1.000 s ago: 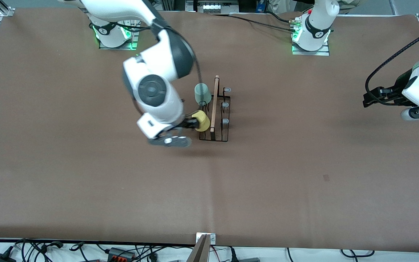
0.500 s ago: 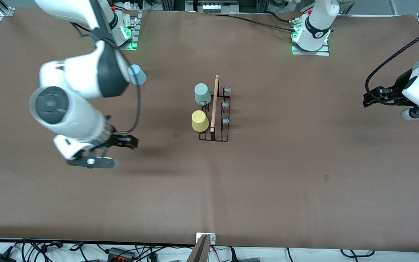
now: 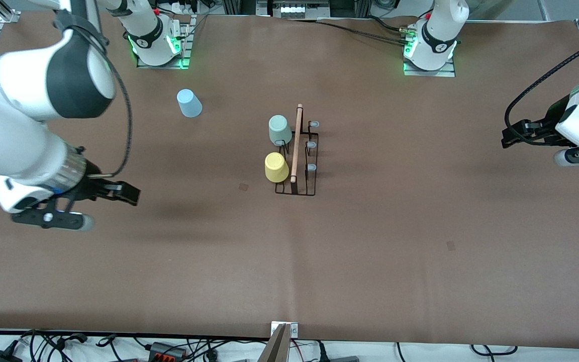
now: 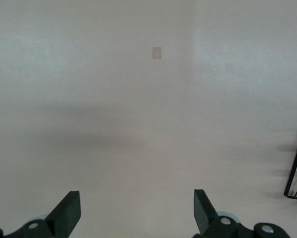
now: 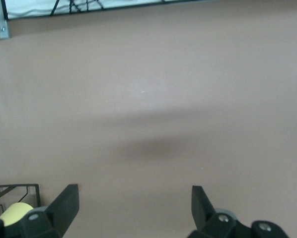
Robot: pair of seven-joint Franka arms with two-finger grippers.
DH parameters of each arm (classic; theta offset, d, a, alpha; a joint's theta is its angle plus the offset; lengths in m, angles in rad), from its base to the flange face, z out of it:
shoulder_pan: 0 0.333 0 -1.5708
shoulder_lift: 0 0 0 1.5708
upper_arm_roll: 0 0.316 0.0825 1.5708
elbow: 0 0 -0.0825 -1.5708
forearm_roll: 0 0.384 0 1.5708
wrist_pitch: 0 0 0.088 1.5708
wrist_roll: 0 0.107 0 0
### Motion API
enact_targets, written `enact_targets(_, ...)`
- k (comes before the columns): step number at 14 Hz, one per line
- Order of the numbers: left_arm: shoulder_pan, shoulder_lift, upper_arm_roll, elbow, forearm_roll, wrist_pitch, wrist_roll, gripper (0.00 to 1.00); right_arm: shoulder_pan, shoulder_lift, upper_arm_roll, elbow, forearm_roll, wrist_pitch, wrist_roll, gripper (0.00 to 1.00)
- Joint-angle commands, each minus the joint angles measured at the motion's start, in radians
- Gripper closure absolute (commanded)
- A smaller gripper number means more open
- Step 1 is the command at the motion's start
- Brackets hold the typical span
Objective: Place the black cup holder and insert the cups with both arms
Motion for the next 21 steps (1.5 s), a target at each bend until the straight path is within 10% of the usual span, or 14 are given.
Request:
enact_targets(1, 0.006, -0.019, -0.002, -0.008, -0.02, -0.004, 0.002, 0.0, -0.114, -0.1, 0.06, -0.065, -0.001, -0.017, -0.074, 0.0)
enact_targets(7, 0.004, -0.02, -0.007, -0.01, -0.02, -0.007, 0.001, 0.0, -0.455, -0.289, 0.359, -0.277, -0.122, 0.038, -0.164, 0.0)
enact_targets(13, 0.006, -0.02, -0.007, -0.01, -0.02, -0.008, 0.015, 0.0, -0.464, -0.35, 0.372, -0.346, -0.19, 0.041, -0.24, 0.0)
enact_targets(21, 0.006, -0.02, -0.002, -0.008, -0.02, -0.01, 0.016, 0.0, -0.468, -0.602, 0.368, -0.699, -0.19, 0.109, -0.249, 0.0)
